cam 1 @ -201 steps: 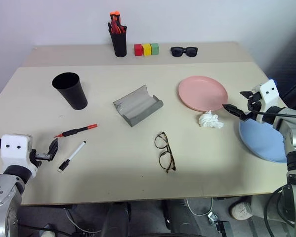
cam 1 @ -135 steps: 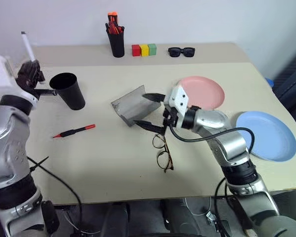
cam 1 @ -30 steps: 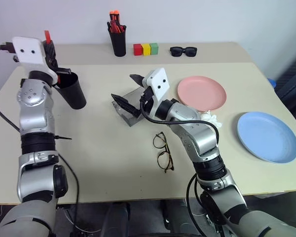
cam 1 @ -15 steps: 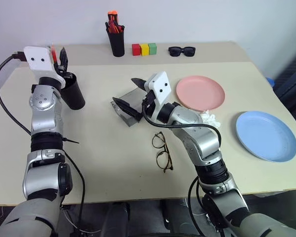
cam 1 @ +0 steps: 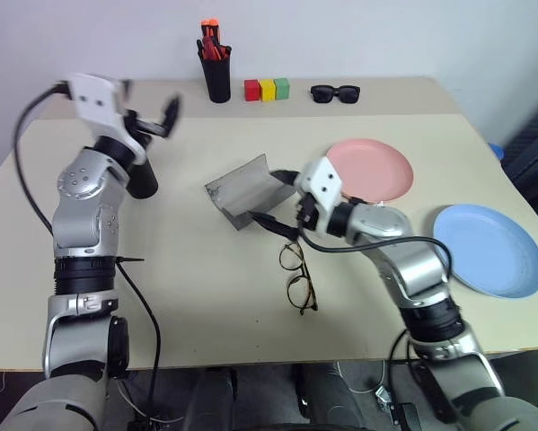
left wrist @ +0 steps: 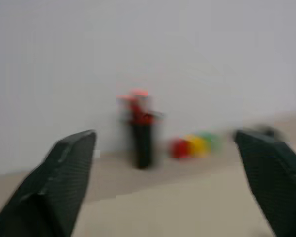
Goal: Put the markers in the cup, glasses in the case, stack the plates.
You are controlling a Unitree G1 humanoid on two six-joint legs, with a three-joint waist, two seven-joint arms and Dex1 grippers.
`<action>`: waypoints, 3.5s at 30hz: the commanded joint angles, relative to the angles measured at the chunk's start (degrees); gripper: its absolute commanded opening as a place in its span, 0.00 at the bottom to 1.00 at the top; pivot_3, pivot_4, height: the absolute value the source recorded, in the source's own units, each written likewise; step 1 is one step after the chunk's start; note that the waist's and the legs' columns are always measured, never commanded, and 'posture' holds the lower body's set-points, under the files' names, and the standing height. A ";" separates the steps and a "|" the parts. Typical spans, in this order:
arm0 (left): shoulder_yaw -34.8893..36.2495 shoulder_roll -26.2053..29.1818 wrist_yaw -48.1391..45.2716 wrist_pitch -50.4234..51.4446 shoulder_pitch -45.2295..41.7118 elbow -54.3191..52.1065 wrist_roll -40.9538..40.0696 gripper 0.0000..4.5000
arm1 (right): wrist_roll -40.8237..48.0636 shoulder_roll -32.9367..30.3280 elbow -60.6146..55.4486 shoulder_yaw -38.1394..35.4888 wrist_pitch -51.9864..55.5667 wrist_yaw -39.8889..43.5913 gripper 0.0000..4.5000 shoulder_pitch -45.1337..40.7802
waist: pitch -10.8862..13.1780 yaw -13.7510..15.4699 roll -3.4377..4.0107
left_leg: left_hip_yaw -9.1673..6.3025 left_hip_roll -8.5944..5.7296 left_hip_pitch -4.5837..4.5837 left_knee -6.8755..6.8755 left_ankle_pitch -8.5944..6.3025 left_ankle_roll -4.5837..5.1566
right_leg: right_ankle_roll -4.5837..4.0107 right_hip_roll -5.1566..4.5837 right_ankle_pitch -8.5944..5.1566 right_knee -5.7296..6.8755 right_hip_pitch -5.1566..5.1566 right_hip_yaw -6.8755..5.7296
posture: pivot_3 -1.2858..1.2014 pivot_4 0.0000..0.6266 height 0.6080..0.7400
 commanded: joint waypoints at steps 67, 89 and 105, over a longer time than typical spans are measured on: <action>-8.51 20.75 -37.01 -0.94 22.74 -20.56 7.66 0.64 | 28.18 -6.13 -19.11 -13.94 50.66 -12.28 1.00 12.63 | 0.02 -0.17 0.06 | 0.07 0.10 -0.02 -0.04 -0.01 0.03 | -0.24 0.08 -0.18 -0.35 0.04 0.08 | 0.52 0.24 1.00; -0.18 20.30 -27.13 7.93 38.68 -33.69 3.48 0.66 | 29.35 -4.57 -17.10 -14.33 56.61 -16.13 0.01 9.16 | 0.02 0.02 0.06 | 0.08 0.11 -0.03 -0.03 -0.01 0.03 | -0.31 0.09 -0.21 -0.41 0.06 0.07 | 0.52 0.24 1.00; 7.02 14.15 -20.20 3.64 48.25 -27.70 3.48 0.66 | 11.75 -19.08 -7.87 8.28 20.12 9.05 0.01 -16.98 | 0.05 -0.29 0.12 | 0.21 0.18 -0.01 -0.04 -0.02 0.03 | -0.38 0.08 -0.18 -0.44 -0.04 0.08 | 0.52 0.24 1.00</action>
